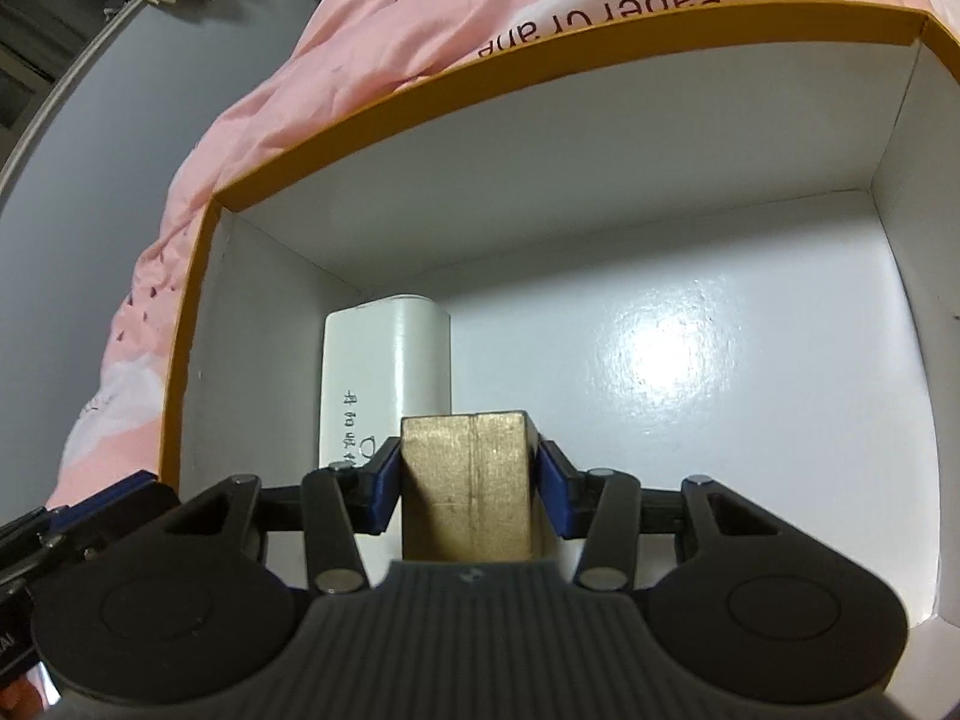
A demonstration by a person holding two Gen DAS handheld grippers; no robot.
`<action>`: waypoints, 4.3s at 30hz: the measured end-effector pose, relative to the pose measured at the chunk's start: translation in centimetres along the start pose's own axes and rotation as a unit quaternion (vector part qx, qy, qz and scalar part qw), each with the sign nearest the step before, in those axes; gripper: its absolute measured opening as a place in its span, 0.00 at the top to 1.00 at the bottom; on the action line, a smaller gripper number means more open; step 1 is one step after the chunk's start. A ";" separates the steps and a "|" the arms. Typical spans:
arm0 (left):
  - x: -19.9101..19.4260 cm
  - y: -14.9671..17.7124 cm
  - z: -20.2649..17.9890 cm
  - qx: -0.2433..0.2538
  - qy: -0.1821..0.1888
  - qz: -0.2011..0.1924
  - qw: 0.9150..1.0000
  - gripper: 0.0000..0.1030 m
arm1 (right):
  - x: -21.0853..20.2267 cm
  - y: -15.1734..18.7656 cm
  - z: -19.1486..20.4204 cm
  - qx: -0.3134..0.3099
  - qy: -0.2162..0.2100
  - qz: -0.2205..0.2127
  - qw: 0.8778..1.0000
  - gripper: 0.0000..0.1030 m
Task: Organize objects
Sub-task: 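Lower the gold box into the orange box beside the white box, right gripper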
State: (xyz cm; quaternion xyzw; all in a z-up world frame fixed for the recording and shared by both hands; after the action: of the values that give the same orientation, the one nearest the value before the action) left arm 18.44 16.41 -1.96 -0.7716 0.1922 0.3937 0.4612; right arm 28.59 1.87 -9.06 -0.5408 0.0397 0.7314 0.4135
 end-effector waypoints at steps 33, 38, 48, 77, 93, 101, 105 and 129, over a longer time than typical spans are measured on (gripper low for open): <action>0.5 0.7 1.0 -0.053 0.017 -0.003 0.998 0.78 | 1.7 1.4 4.2 -0.287 0.042 0.217 0.932 0.04; 0.6 0.7 1.2 -0.055 0.022 -0.001 0.998 0.78 | 2.7 1.9 3.9 -0.263 0.052 0.235 0.934 0.04; 0.7 0.8 1.4 -0.060 0.024 0.001 0.998 0.78 | 1.6 0.4 3.2 -0.215 0.082 0.155 0.961 0.08; 0.8 1.1 1.2 -0.058 0.021 0.001 0.998 0.78 | -1.8 1.1 2.8 -0.266 0.061 0.171 0.947 0.15; 1.0 1.5 0.9 -0.060 0.021 0.013 0.998 0.78 | -3.1 3.4 4.8 -0.395 0.011 0.210 0.894 0.49; 1.2 1.7 0.6 -0.062 0.021 0.014 0.998 0.78 | -2.7 3.7 6.0 -0.516 -0.062 0.275 0.809 0.53; 1.1 1.7 0.7 -0.061 0.021 0.014 0.998 0.78 | -2.6 3.9 7.2 -0.563 -0.103 0.276 0.772 0.57; 0.8 1.8 0.9 -0.068 0.030 0.012 0.997 0.78 | -2.4 -2.0 4.2 -0.410 -0.058 0.205 0.887 0.88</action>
State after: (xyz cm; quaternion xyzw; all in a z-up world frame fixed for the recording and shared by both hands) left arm 17.42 16.36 -3.84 -0.8105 0.1875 0.3879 0.3968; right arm 26.88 3.95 -4.55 -0.5983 -0.1781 0.7813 -0.0032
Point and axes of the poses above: each gripper's, at about its wrist camera, not at the fingertips, and x roughly the way its jaws point, z to its left, y to its underside, the point moved 2 cm from there along x, roughly the way its jaws point, and after that the axes turned 7 degrees about -x, right-handed, at the moved point
